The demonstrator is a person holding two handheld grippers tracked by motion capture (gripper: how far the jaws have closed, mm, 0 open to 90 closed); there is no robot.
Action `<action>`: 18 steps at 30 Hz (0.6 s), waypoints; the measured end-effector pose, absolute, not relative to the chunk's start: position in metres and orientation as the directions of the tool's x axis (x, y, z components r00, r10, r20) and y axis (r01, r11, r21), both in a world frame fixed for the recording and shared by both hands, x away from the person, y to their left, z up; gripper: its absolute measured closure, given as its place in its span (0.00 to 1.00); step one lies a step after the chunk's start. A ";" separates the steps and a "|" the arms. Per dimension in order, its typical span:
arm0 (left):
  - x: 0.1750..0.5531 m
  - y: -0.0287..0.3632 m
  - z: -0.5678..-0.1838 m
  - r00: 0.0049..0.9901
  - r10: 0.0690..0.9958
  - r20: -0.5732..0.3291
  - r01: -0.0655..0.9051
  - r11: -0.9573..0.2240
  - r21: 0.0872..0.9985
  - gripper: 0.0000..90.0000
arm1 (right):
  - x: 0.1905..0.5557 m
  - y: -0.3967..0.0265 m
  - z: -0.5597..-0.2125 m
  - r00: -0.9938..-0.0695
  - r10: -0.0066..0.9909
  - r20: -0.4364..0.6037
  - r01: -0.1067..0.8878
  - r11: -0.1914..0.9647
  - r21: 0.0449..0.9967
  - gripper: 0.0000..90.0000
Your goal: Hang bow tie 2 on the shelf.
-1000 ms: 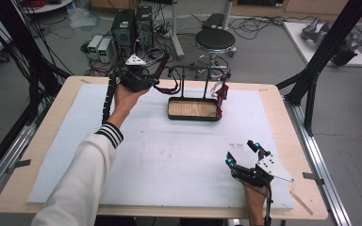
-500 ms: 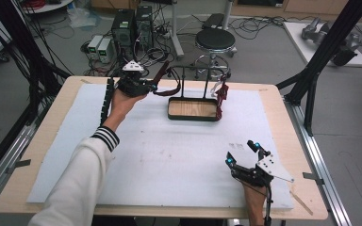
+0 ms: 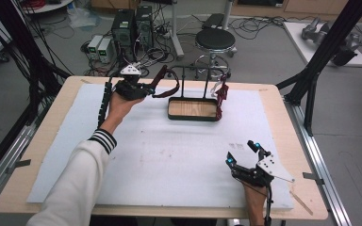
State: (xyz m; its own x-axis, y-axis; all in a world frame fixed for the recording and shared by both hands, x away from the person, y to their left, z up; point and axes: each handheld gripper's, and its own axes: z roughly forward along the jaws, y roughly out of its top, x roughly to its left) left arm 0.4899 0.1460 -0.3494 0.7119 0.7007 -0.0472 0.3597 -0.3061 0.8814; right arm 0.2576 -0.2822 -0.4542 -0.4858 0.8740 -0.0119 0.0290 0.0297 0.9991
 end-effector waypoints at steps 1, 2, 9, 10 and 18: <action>0.490 0.146 -0.351 0.712 0.701 -0.044 0.362 -0.312 0.879 0.84 | 0.258 -0.282 -0.454 -0.486 0.874 -0.012 0.029 0.030 0.999 0.13; 0.490 0.147 -0.354 0.712 0.701 -0.044 0.366 -0.316 0.875 0.84 | 0.257 -0.282 -0.454 -0.487 0.874 -0.004 0.037 0.026 0.999 0.13; 0.491 0.147 -0.364 0.707 0.705 -0.053 0.386 -0.322 0.864 0.84 | 0.257 -0.282 -0.454 -0.486 0.874 -0.005 0.034 0.024 0.999 0.13; 0.491 0.147 -0.364 0.707 0.705 -0.055 0.385 -0.319 0.866 0.84 | 0.257 -0.282 -0.454 -0.486 0.874 -0.004 0.034 0.024 0.999 0.13; 0.490 0.150 -0.363 0.718 0.691 -0.081 0.389 -0.302 0.870 0.63 | 0.257 -0.282 -0.454 -0.485 0.875 -0.004 0.033 0.023 0.999 0.13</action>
State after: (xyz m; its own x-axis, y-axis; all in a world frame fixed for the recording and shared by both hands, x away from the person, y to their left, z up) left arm 0.4901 0.1500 -0.3633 0.7181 0.6912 -0.0814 0.3894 -0.3021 0.8701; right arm 0.2566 -0.2822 -0.4544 -0.4850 0.8745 -0.0039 0.0333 0.0230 0.9992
